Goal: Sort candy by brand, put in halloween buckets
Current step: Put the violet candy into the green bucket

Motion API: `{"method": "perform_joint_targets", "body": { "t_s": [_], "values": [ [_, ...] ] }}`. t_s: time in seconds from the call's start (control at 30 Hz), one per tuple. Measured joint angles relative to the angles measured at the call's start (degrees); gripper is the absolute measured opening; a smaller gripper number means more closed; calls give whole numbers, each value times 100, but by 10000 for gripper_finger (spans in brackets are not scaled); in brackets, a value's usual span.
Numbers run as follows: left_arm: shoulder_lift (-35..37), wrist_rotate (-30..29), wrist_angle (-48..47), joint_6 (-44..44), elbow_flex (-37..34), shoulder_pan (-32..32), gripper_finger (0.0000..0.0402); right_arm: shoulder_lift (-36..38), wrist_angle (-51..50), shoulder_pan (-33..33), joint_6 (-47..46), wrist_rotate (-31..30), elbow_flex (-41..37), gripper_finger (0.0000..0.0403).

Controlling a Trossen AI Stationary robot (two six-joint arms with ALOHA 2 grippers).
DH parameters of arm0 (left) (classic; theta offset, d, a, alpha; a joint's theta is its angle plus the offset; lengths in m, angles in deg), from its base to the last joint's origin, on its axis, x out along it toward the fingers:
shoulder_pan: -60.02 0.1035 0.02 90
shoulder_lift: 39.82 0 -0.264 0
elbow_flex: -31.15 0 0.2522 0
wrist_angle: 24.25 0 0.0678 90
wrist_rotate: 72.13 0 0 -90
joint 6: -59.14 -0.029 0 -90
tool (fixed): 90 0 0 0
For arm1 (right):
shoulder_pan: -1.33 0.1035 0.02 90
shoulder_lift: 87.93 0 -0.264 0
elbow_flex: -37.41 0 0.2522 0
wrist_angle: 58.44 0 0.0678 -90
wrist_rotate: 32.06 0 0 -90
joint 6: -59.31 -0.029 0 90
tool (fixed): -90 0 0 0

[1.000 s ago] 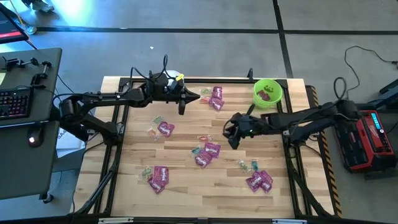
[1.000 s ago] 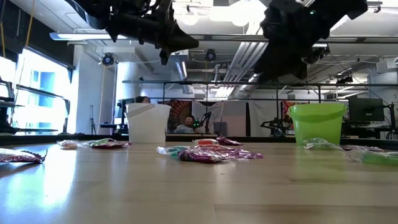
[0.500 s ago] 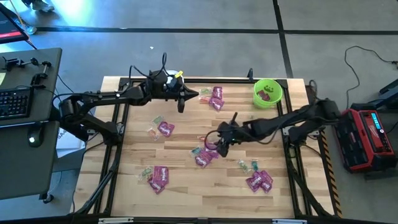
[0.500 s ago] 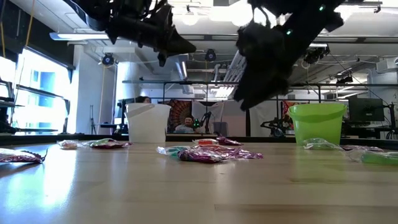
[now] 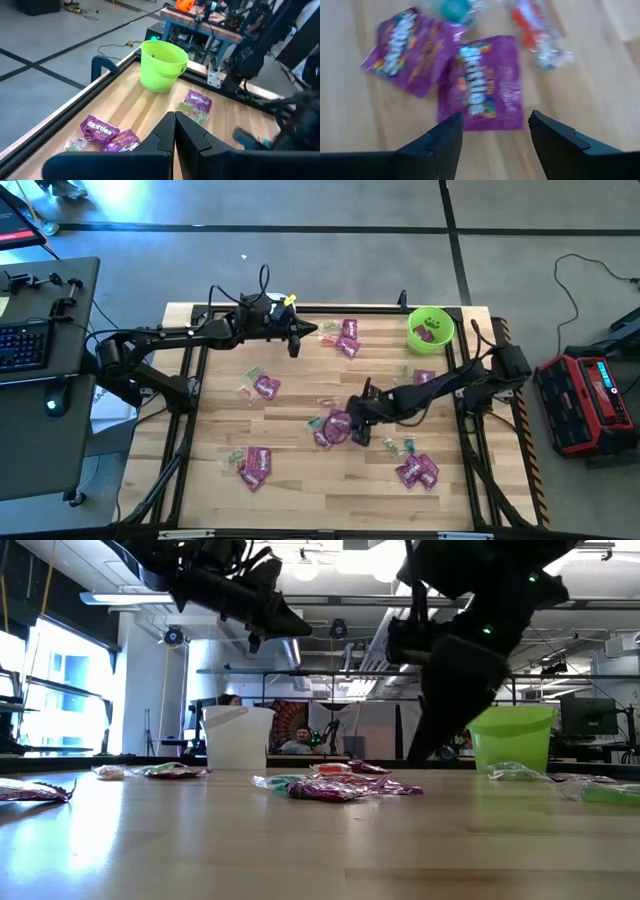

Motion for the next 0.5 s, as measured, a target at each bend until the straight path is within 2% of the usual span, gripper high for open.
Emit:
{"method": "perform_joint_targets", "body": {
  "t_s": [0.33, 0.43, 0.5],
  "values": [
    [1, -25, -26, 109, 0, -54, 0, -523, 477, 42, 187, 7, 9, 213],
    [1, -25, -29, 146, 0, -78, 0, -628, 567, 22, 188, -14, 26, 195],
    [0, -30, -28, 149, 0, -109, 0, -635, 565, 13, 138, 17, 26, 168]
  ]
}}
